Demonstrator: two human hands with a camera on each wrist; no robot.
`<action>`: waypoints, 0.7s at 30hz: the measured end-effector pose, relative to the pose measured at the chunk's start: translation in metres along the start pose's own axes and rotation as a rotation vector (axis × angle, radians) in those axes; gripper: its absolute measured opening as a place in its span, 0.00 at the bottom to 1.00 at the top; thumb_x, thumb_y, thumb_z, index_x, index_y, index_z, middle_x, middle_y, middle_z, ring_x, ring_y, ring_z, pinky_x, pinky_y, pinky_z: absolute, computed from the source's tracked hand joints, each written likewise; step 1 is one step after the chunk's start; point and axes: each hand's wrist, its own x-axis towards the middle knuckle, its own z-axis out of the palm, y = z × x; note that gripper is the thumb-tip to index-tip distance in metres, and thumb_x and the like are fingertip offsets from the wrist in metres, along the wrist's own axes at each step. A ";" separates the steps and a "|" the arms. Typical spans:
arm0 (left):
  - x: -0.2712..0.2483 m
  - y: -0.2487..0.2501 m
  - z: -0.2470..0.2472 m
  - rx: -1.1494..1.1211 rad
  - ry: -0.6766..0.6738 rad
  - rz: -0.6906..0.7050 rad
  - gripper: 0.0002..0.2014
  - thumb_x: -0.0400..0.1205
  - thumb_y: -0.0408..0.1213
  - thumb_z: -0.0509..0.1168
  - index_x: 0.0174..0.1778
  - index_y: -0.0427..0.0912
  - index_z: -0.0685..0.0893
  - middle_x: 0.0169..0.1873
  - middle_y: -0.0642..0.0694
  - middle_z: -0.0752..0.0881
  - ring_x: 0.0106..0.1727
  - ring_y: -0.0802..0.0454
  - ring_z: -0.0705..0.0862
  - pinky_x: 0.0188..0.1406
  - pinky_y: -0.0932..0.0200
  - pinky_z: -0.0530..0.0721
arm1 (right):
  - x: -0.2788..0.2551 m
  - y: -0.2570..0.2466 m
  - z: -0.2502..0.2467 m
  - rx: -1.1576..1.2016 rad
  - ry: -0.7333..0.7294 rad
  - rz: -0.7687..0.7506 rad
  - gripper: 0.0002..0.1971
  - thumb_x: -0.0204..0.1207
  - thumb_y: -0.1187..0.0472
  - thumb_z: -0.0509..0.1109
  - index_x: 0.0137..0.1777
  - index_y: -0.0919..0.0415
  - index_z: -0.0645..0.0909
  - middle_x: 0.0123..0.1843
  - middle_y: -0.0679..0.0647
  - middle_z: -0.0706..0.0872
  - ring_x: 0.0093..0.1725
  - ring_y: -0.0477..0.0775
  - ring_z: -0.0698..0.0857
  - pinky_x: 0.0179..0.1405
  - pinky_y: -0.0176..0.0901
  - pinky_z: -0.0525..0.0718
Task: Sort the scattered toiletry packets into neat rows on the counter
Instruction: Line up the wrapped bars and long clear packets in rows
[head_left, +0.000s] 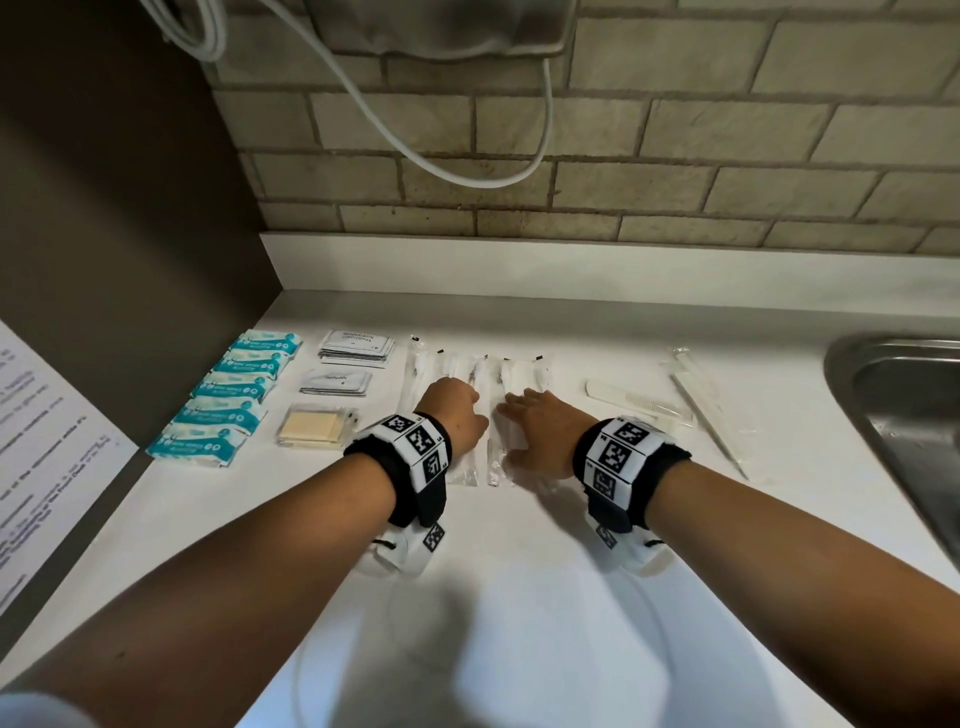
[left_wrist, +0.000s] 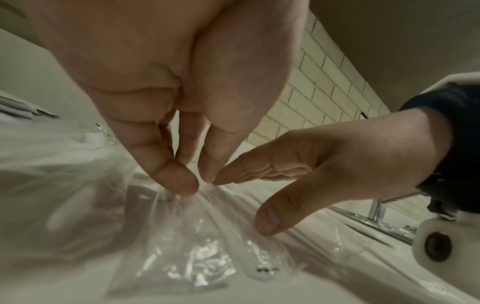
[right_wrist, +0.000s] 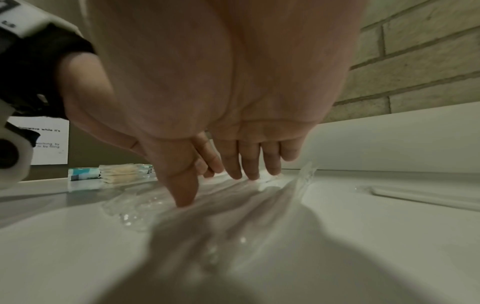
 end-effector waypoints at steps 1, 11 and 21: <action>-0.001 -0.002 0.000 -0.005 0.002 0.018 0.24 0.82 0.38 0.67 0.75 0.38 0.76 0.74 0.40 0.77 0.73 0.44 0.77 0.73 0.53 0.75 | 0.001 0.000 0.000 0.003 -0.004 0.004 0.34 0.78 0.50 0.67 0.81 0.60 0.63 0.85 0.59 0.60 0.83 0.62 0.59 0.81 0.54 0.59; -0.012 -0.024 -0.005 0.452 -0.103 0.244 0.21 0.78 0.50 0.67 0.68 0.54 0.81 0.69 0.53 0.79 0.68 0.43 0.70 0.63 0.51 0.69 | 0.002 0.003 0.002 -0.010 -0.013 0.016 0.32 0.79 0.46 0.65 0.78 0.62 0.67 0.80 0.59 0.68 0.80 0.61 0.65 0.80 0.54 0.62; -0.005 -0.021 0.004 0.355 -0.018 0.237 0.27 0.76 0.56 0.69 0.71 0.55 0.79 0.65 0.53 0.82 0.68 0.45 0.72 0.66 0.51 0.71 | 0.004 0.001 -0.001 0.001 -0.014 0.040 0.30 0.76 0.50 0.66 0.76 0.62 0.69 0.78 0.59 0.70 0.77 0.61 0.67 0.76 0.52 0.65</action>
